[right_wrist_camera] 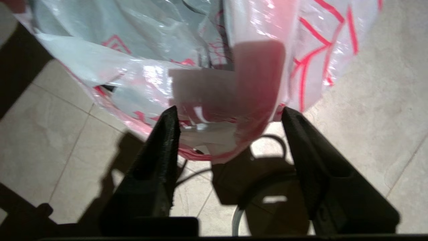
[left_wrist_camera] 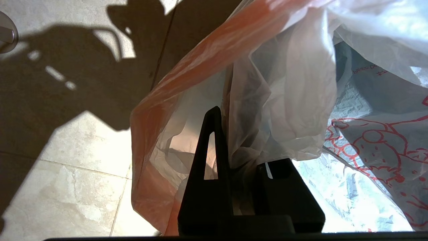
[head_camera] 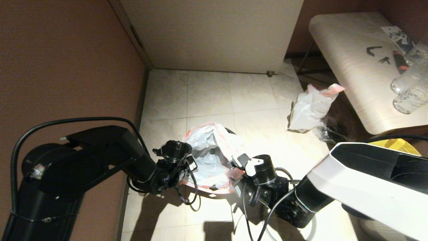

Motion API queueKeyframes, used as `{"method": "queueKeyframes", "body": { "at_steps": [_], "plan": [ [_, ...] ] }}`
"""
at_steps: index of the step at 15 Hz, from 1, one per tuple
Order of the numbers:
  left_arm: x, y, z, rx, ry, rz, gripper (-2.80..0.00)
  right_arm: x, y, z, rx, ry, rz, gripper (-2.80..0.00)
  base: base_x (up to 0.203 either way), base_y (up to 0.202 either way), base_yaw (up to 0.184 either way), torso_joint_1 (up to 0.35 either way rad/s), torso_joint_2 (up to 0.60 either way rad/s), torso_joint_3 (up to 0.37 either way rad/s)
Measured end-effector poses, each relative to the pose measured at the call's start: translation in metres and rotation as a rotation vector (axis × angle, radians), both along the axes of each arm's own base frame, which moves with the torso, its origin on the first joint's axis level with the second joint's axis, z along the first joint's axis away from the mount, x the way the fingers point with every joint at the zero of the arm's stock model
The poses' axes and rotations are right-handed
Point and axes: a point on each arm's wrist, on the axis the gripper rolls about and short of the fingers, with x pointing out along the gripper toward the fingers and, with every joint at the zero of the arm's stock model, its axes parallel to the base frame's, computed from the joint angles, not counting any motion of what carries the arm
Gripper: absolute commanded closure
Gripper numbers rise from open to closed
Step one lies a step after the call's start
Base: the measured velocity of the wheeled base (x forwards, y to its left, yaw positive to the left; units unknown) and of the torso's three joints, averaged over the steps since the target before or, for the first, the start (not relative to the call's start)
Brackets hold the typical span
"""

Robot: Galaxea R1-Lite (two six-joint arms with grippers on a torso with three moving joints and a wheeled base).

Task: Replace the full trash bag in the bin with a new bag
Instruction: Put the new garbage bag on the trash can

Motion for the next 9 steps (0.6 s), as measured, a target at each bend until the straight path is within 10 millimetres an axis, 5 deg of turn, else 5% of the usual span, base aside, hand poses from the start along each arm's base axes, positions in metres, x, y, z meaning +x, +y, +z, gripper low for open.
{"method": "queueKeyframes", "body": {
  "at_steps": [9],
  "plan": [
    [-0.001, -0.001, -0.001, 0.004, 0.003, -0.005, 0.0, 0.016, 0.026, -0.005, 0.031, -0.055, -0.022, 0.0, 0.0, 0.0, 0.0, 0.0, 0.0, 0.0]
  ]
}}
